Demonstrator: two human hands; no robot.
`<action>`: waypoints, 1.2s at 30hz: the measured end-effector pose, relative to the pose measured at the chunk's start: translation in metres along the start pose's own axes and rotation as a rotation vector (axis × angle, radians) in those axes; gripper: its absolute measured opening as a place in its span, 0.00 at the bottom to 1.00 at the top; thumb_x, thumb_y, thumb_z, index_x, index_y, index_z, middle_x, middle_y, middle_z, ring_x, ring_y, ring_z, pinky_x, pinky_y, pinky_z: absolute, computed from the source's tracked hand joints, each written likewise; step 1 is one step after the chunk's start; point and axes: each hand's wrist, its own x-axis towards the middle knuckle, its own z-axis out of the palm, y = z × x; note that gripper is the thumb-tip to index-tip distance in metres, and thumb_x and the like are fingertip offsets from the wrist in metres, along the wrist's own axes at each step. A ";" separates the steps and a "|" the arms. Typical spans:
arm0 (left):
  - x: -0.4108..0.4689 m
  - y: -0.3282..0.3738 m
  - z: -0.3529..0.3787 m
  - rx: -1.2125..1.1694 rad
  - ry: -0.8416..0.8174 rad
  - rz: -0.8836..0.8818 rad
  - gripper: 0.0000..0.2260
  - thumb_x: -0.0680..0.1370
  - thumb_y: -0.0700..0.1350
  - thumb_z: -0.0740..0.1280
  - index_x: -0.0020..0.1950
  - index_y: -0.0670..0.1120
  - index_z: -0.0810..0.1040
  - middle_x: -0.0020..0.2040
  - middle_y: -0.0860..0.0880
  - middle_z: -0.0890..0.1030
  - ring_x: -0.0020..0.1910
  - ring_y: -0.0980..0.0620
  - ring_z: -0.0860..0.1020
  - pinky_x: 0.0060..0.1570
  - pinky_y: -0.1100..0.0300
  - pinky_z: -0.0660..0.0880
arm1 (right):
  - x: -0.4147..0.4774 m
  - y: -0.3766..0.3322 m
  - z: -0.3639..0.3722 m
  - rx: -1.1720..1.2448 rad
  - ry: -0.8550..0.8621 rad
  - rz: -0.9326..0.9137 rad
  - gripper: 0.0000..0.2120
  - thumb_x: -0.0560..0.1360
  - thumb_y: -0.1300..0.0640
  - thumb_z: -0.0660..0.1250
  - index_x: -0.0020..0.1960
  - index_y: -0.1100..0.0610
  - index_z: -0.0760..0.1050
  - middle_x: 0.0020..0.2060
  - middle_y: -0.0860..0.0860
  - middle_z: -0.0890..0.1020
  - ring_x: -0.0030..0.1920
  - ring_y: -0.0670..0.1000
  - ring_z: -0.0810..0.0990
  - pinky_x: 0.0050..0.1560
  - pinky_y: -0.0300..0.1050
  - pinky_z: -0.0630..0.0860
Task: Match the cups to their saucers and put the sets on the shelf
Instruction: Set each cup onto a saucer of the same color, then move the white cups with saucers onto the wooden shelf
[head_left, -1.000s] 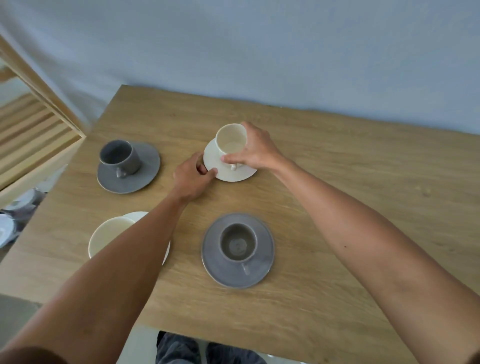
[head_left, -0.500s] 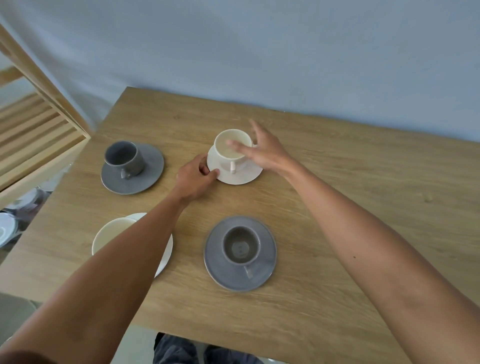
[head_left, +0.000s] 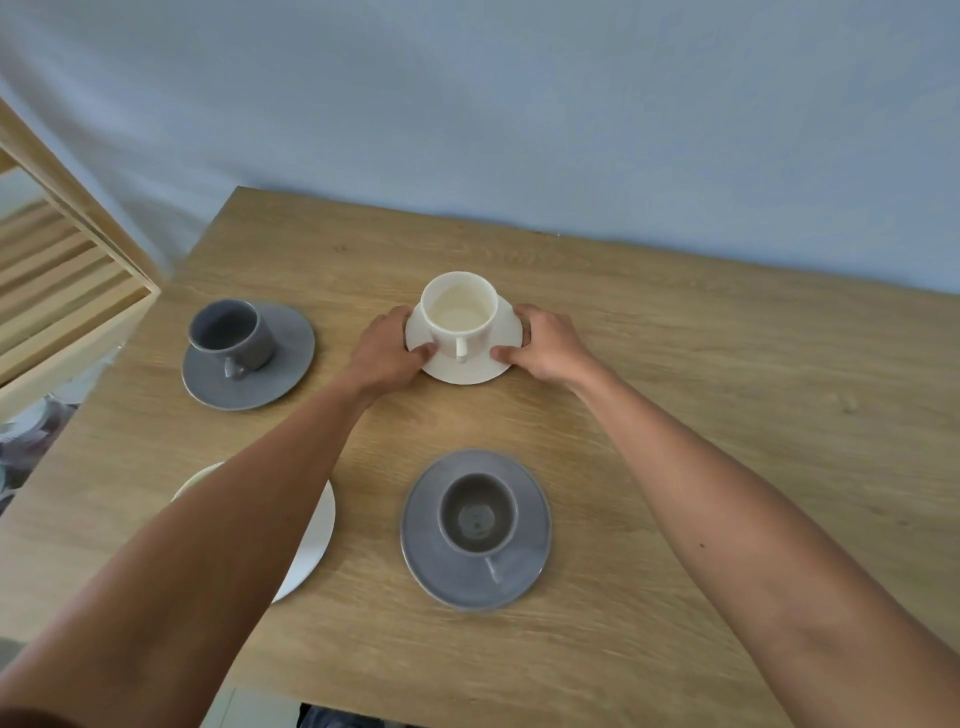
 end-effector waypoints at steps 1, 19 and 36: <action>0.000 0.000 0.000 -0.016 -0.002 -0.002 0.24 0.75 0.47 0.70 0.70 0.46 0.69 0.63 0.46 0.77 0.61 0.45 0.75 0.61 0.45 0.73 | 0.000 0.001 0.001 0.032 -0.002 0.004 0.31 0.69 0.48 0.78 0.68 0.55 0.74 0.59 0.53 0.81 0.60 0.56 0.78 0.55 0.47 0.74; -0.006 0.009 -0.062 -0.375 0.007 -0.029 0.24 0.77 0.43 0.70 0.71 0.51 0.67 0.50 0.52 0.78 0.46 0.56 0.79 0.33 0.70 0.73 | 0.007 -0.059 -0.023 0.417 -0.095 0.000 0.37 0.72 0.60 0.76 0.76 0.52 0.63 0.42 0.50 0.78 0.29 0.47 0.77 0.28 0.41 0.74; -0.050 -0.073 -0.261 -0.396 0.193 -0.035 0.22 0.77 0.42 0.70 0.68 0.49 0.68 0.48 0.49 0.79 0.41 0.54 0.79 0.35 0.62 0.73 | 0.026 -0.271 0.042 0.378 -0.246 -0.192 0.37 0.74 0.61 0.74 0.78 0.55 0.60 0.45 0.53 0.79 0.36 0.49 0.77 0.29 0.40 0.74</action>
